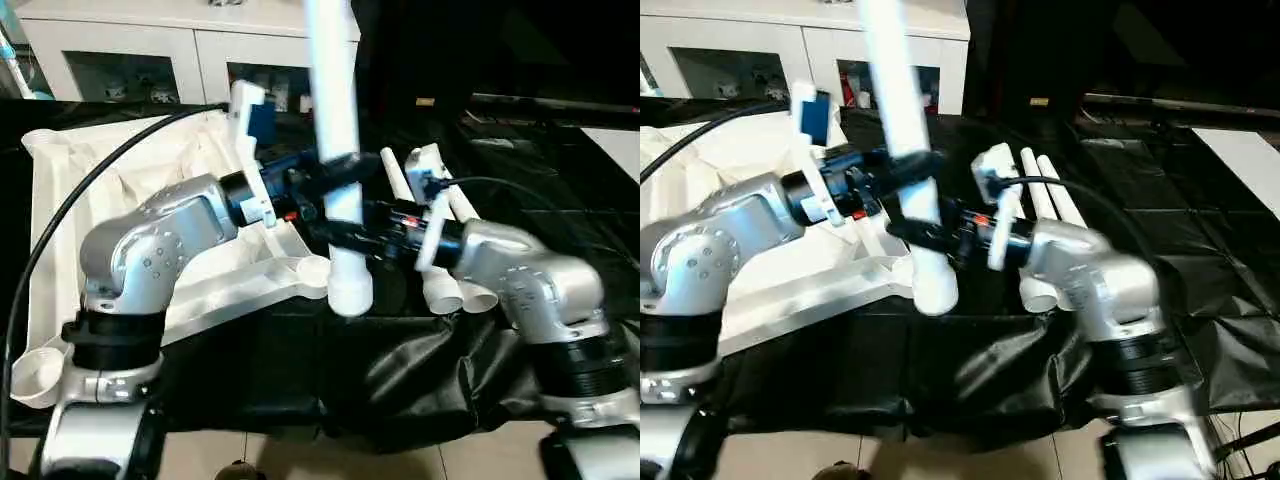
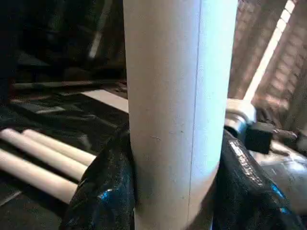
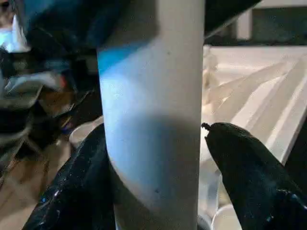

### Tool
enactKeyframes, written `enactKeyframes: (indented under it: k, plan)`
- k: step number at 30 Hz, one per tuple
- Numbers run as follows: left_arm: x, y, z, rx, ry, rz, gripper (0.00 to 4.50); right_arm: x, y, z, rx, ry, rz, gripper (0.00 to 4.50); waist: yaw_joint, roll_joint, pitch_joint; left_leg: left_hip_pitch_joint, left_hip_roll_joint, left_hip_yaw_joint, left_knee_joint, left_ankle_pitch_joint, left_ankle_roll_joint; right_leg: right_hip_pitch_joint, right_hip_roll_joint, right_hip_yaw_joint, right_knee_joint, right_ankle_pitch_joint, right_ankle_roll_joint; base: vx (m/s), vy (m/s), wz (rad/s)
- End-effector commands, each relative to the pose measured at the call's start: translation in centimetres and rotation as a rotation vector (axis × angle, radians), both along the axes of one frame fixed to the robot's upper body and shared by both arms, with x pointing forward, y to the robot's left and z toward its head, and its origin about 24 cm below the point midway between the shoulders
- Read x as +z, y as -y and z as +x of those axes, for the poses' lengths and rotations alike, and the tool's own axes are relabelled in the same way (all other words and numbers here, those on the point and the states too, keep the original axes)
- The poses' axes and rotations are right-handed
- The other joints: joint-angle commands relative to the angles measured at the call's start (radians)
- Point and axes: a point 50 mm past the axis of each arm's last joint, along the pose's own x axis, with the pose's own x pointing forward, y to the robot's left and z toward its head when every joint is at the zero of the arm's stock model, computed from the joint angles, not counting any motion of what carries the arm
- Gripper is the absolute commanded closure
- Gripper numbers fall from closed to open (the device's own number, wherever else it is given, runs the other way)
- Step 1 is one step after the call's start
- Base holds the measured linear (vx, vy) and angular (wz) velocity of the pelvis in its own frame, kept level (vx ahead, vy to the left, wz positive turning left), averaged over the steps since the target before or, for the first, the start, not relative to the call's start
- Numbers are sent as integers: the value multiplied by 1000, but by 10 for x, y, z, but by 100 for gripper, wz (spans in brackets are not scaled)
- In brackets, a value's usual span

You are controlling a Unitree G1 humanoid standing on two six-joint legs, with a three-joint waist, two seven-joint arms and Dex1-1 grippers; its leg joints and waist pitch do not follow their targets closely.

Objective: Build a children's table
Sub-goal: Rotate table base

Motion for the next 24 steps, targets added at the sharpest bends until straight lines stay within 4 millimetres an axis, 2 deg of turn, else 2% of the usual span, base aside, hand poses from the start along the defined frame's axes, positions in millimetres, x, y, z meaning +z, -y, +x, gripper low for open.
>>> enactKeyframes:
  k: [1, 10, 24]
  plan:
    - [11, 4, -4, -58, 67, 7, 266, 6, -1, -5, 69, 5, -20, 132, 1, 11, -69, 30, 47, -14, -67, -120, -32, 42, -75, 43, -72, 38, -191, 0, 0, 0]
    - [15, 6, -11, -161, 107, 14, 266, 3, 3, -13, 164, -26, -62, 132, 0, 8, -70, 29, 48, -13, -64, -116, -24, 42, -77, 43, -69, 44, -220, 0, 0, 0]
    - [12, 7, -15, -221, 132, 46, 266, -3, 3, -19, 233, -55, -104, 132, 2, 7, -70, 29, 48, -13, -62, -109, -20, 43, -77, 42, -67, 37, -225, 0, 0, 0]
